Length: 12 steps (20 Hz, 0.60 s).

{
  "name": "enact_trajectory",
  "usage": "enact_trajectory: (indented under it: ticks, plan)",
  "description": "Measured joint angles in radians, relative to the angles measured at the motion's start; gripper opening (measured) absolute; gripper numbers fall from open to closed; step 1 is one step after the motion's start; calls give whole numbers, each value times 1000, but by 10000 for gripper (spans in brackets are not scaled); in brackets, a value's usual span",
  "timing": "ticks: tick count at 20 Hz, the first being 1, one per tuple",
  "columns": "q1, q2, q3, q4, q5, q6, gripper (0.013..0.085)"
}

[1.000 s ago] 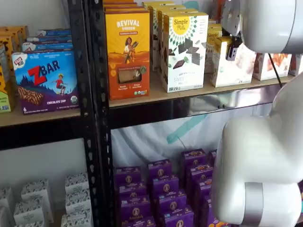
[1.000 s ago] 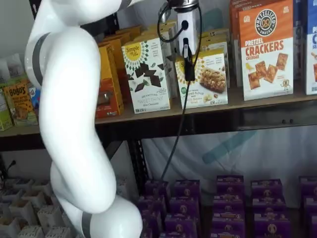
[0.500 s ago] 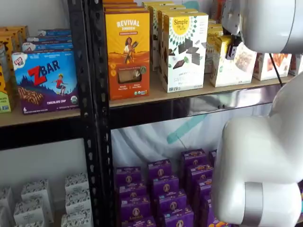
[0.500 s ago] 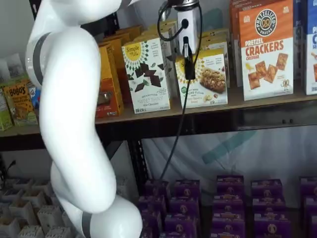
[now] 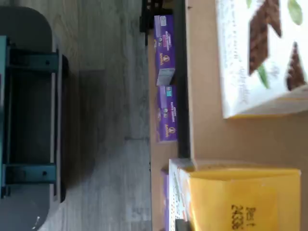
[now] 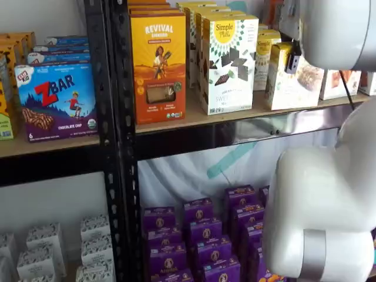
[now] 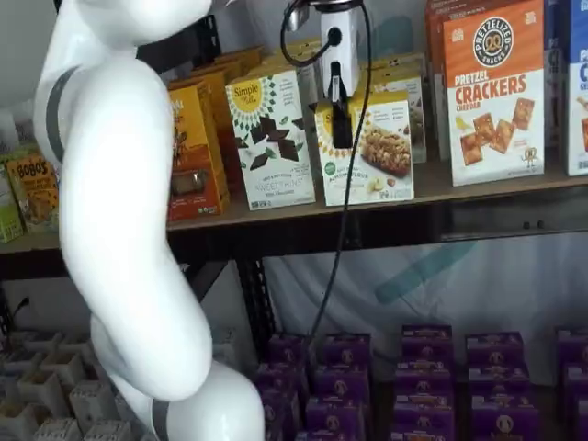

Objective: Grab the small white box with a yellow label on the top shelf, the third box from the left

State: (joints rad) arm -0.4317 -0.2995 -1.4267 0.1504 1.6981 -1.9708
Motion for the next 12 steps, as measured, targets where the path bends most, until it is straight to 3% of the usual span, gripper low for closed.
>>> enact_trajectory:
  ticks: [12]
  plan:
    - [-8,-220,185,-35,50,-10,290]
